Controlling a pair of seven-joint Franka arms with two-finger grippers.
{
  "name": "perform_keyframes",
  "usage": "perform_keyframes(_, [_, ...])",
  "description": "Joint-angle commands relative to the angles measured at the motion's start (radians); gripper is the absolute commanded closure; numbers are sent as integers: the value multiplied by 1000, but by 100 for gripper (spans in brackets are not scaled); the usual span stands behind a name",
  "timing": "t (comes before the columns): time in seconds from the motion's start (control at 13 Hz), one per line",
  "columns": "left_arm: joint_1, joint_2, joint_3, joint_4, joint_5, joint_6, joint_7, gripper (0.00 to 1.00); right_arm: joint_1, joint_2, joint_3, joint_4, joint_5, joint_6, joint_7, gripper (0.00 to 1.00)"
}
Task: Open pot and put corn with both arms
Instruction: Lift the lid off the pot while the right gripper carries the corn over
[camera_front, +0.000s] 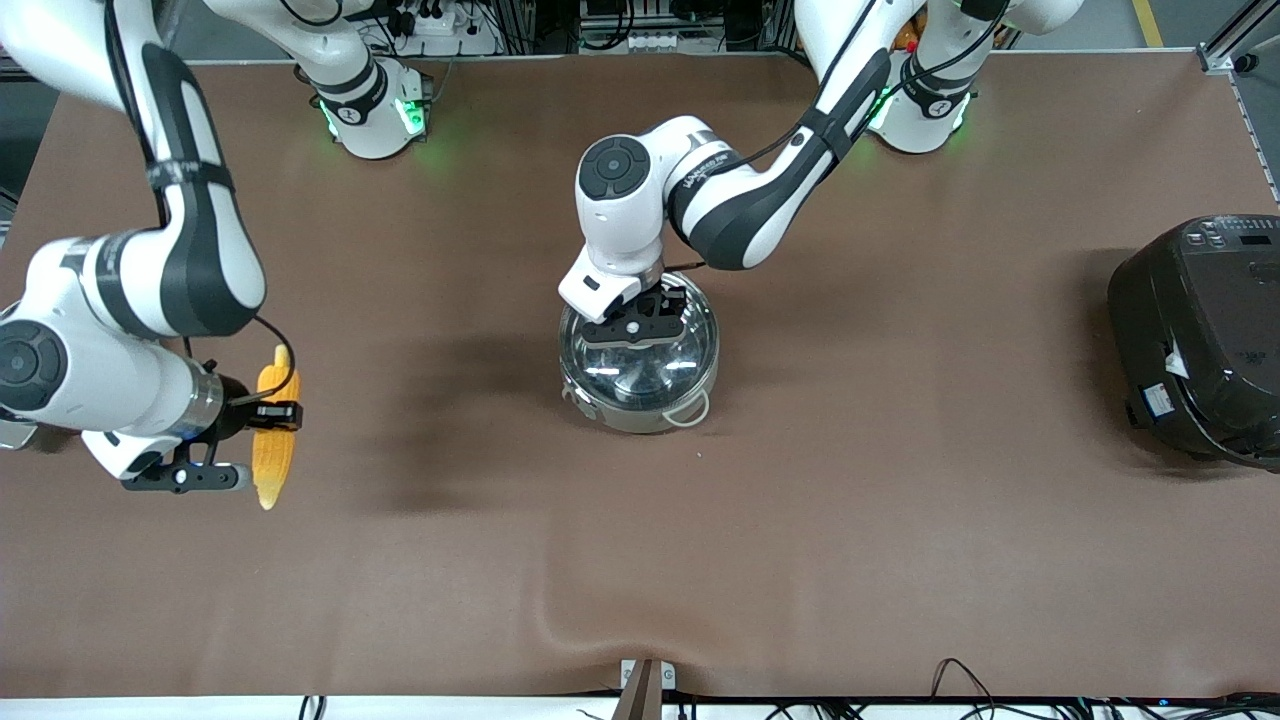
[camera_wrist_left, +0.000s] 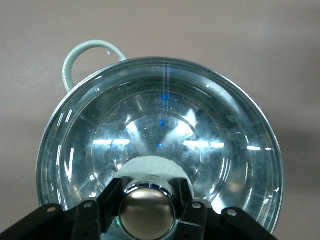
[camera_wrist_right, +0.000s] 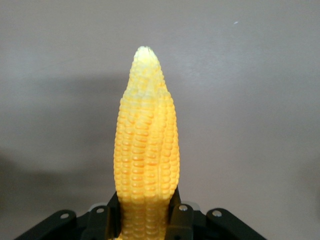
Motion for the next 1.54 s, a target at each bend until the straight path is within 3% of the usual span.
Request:
perform_keyframes(0.0, [-3,-43,-4,17,16,-76,-33,100,48,-9,-4,51,10,-60,33,100])
perform_keyframes(0.31, [12,-107,-2,17,12,-158,-36,100,70,-38,37,80,30,-143,40,100])
perform_keyframes(0.62, [43,-166,-4,17,10,-235,-36,100,84,-41,174,128,28,-165,284,100])
perform_keyframes(0.77, [96,-178,-4,17,12,-243,-38,100,134,-37,197,132,25,-160,390,100])
perform_keyframes(1.15, [315,-180,-2,17,19,-241,-26,100,407,11,114,132,7,-88,606,100])
perform_keyframes(1.46, [467,-163,-2,12,22,-231,-13,100,611,67,-15,132,8,21,746,100])
